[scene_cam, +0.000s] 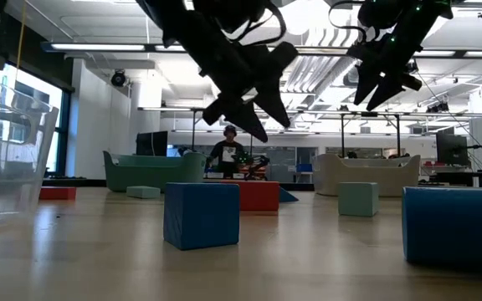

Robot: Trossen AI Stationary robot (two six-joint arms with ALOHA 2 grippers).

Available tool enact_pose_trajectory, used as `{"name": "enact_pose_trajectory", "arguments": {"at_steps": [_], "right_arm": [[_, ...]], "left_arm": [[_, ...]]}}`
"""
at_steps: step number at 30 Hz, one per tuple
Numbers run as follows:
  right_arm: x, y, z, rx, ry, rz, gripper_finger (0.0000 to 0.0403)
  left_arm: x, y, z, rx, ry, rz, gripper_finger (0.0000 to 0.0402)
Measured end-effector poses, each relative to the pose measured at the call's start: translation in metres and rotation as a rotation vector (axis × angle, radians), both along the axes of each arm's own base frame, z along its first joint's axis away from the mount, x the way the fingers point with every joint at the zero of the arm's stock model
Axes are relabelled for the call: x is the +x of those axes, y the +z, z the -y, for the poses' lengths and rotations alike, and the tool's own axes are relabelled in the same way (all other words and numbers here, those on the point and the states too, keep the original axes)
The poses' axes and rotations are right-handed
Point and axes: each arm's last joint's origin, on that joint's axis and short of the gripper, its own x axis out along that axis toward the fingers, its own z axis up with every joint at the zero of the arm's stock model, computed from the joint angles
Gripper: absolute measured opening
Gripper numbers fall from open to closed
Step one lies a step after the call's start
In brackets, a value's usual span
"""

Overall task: Sort & place blocks by color
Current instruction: Put the blue block into the green bin

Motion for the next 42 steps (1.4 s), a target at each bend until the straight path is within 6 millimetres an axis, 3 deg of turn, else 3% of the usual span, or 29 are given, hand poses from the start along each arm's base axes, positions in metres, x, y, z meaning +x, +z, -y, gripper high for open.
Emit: {"name": "enact_pose_trajectory", "arguments": {"at_steps": [14, 26, 42], "right_arm": [[0.000, 0.000, 0.000, 0.006, 0.034, 0.001, 0.0181], [0.001, 0.000, -0.001, 0.011, 0.057, 0.006, 0.0181], [0.001, 0.000, -0.001, 0.019, 0.082, 0.010, 0.0181]], "left_arm": [[0.007, -0.018, 0.010, -0.005, 0.000, -0.038, 0.0186], [0.014, -0.056, 0.028, -0.045, 0.001, -0.119, 0.0186], [0.018, -0.089, 0.028, 0.008, 0.039, -0.197, 0.0186]]}}
